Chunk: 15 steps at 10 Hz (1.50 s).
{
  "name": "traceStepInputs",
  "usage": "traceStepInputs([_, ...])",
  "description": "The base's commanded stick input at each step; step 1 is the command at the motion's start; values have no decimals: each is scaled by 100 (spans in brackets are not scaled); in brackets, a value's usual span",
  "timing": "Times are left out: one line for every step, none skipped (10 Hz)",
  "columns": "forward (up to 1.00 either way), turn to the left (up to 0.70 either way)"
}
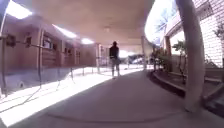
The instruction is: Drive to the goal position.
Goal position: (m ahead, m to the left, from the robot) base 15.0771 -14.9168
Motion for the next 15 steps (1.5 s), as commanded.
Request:
traceStepInputs([85, 0])
traceStepInputs([85, 0])
traceStepInputs([85, 0])
traceStepInputs([85, 0])
traceStepInputs([85, 0])
traceStepInputs([85, 0])
traceStepInputs([85, 0])
traceStepInputs([85, 0])
traceStepInputs([85, 0])
traceStepInputs([85, 0])
traceStepInputs([85, 0])
traceStepInputs([85, 0])
traceStepInputs([85, 0])
traceStepInputs([85, 0])
traceStepInputs([85, 0])
